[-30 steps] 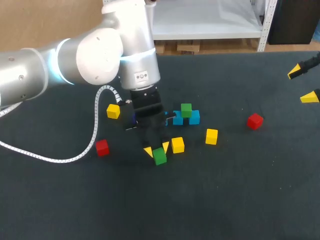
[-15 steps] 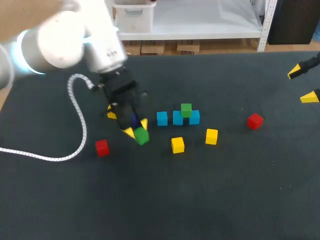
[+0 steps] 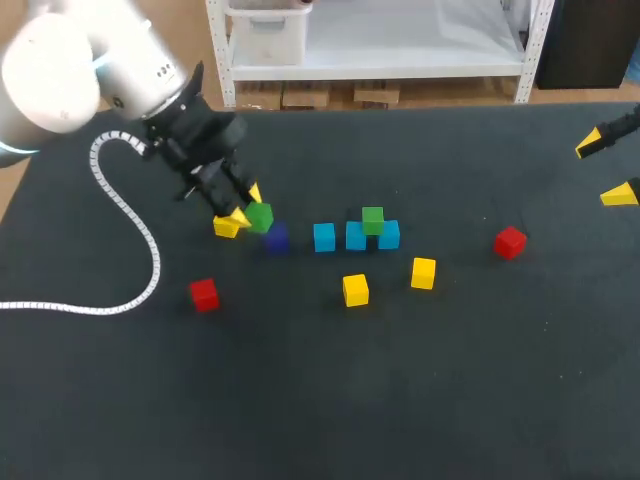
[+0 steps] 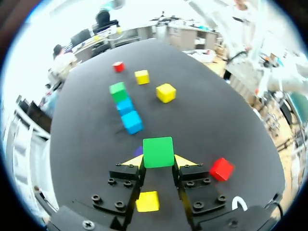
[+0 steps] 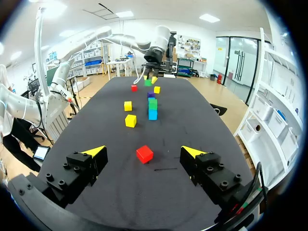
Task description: Place the blue cubes, place green cubes on the blue cubes, place the yellow cubes on the green cubes, then place the red cubes on the yellow cubes, and place purple cube on the red cubes.
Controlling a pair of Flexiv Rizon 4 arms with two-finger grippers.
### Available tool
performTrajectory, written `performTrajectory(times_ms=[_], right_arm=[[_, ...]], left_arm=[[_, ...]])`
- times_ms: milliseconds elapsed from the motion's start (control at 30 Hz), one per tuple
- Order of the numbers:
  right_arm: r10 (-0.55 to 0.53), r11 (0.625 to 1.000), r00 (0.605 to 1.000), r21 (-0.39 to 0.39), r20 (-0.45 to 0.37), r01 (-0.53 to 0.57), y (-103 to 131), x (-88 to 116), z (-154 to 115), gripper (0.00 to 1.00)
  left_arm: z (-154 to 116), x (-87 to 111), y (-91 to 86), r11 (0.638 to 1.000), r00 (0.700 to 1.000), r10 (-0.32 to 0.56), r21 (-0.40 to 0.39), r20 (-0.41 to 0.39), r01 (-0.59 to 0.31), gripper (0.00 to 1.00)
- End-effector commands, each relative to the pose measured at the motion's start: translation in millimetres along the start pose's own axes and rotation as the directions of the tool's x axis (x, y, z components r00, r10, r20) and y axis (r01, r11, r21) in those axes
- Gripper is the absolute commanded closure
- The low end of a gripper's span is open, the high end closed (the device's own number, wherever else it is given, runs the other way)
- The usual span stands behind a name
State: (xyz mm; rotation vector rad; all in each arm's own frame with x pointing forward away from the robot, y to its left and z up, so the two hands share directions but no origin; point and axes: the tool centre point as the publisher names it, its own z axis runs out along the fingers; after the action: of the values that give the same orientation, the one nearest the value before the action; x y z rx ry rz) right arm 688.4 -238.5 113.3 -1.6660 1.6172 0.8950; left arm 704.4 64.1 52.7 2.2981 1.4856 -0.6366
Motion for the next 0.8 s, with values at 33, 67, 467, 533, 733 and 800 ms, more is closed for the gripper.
performTrajectory(times_ms=[33,67,467,533,733,800], right_arm=[[-0.001,1.0,1.0,0.0,0.001,0.001,0,0,0,0.0],[-0.001,1.0,1.0,0.0,0.001,0.001,0,0,0,0.0],[-0.001,1.0,1.0,0.0,0.001,0.001,0,0,0,0.0],[-0.001,1.0,1.0,0.0,0.001,0.001,0,0,0,0.0],[-0.001,1.0,1.0,0.0,0.001,0.001,0,0,0,0.0],[-0.001,1.0,1.0,0.0,0.001,0.001,0,0,0,0.0]], left_arm=[[-2,-15.8,5.7,0.953,0.982,-0.148,-0.283,-0.115,0.111,1.0],[-2,-18.2,10.0,0.949,0.975,-0.168,-0.29,-0.142,0.121,1.0],[13,-48.1,32.0,0.905,0.947,-0.276,-0.376,-0.162,0.199,1.0],[15,-52.5,33.3,0.905,0.95,-0.273,-0.375,-0.15,0.201,1.0],[26,-62.7,36.3,0.924,0.961,-0.252,-0.325,-0.117,0.203,1.0],[30,-65.3,36.1,0.928,0.96,-0.257,-0.307,-0.115,0.212,1.0]])
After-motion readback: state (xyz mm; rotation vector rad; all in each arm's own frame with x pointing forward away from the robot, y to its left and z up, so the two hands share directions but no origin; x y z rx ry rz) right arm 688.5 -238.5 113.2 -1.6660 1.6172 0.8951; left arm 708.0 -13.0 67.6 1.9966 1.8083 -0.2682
